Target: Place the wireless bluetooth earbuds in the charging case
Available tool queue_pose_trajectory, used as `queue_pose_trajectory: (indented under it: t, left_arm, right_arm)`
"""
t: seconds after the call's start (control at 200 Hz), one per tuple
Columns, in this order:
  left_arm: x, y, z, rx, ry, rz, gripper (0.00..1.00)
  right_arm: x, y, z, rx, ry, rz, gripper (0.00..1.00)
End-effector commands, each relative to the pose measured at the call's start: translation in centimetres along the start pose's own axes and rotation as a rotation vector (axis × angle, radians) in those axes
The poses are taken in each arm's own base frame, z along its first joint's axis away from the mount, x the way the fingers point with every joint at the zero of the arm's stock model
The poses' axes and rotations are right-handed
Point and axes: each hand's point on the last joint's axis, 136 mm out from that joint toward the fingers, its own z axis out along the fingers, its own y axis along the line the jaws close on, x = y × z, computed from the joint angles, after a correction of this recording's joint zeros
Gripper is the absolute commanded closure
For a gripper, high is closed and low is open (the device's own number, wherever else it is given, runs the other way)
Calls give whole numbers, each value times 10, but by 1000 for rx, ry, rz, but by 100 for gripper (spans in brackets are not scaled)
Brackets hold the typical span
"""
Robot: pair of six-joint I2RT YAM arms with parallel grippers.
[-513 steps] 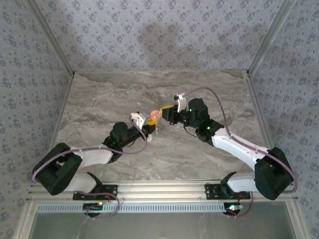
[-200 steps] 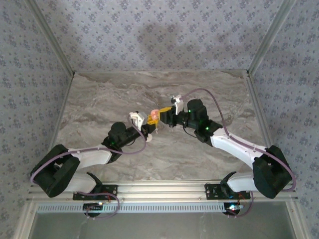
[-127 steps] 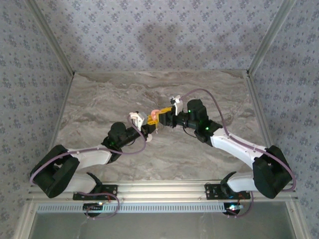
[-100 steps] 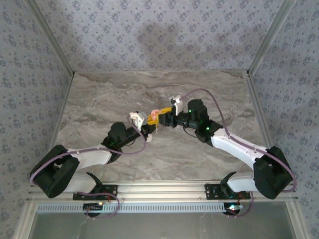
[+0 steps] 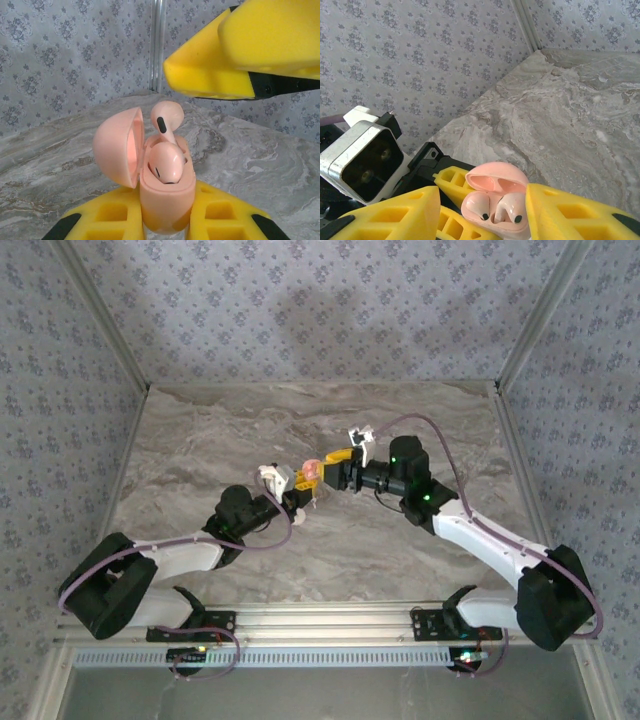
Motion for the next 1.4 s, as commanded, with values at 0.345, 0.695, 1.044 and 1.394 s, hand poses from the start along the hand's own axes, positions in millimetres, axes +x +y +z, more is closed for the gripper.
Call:
queue_pose_trajectory:
  t: [0.345,0.695,1.044,1.394]
  left_arm:
    - [-28,-7,-1,28,-80,33,83]
    - [-28,-8,-1,38,-75,35,83]
    - [-29,-10,0,50,-74,42,83]
    - [-28,-9,0,45,-71,46,83]
  right_arm:
    - [-2,-5,4,-20,34,77,66]
    - [-11,-7,6,-48,12,90,64]
    - [-11,-10,11,-62,23,106,66]
    - [-5,-2,7,-100,41,106,74]
